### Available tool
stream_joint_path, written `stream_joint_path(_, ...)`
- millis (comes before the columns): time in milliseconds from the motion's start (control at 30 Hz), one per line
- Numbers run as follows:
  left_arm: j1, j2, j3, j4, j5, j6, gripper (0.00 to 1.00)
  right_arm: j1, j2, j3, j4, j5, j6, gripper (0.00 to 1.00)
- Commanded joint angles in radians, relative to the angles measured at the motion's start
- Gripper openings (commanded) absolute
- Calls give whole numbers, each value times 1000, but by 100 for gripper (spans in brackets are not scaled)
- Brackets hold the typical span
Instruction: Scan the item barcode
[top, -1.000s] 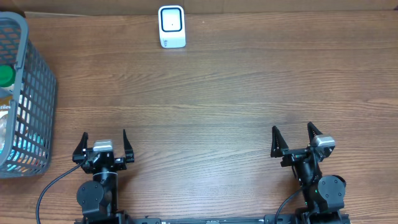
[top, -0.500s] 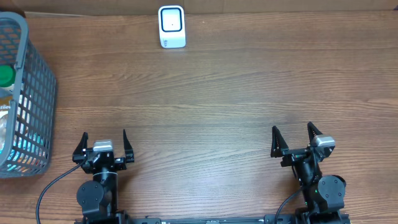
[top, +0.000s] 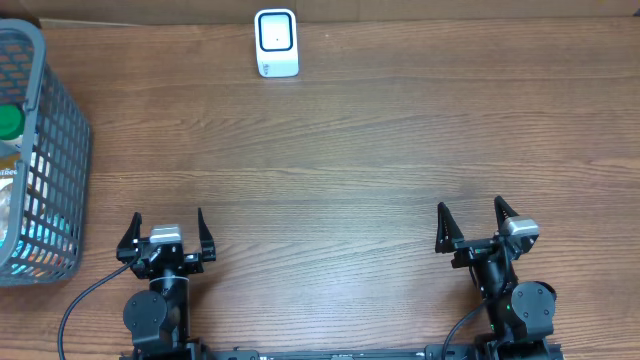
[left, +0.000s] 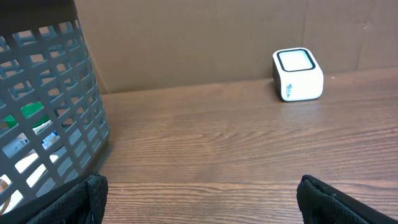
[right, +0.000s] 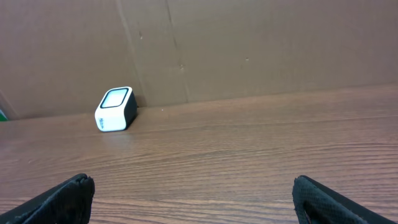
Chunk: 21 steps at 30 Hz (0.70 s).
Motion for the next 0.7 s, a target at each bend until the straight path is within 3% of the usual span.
stream_joint_path(0, -6, -13, -11, 4, -6, 6, 100, -1, -11, -10, 6, 0, 1, 100)
stream_joint_path(667, -6, -13, 32, 42, -6, -101, 100, -1, -11, -10, 6, 0, 1, 100)
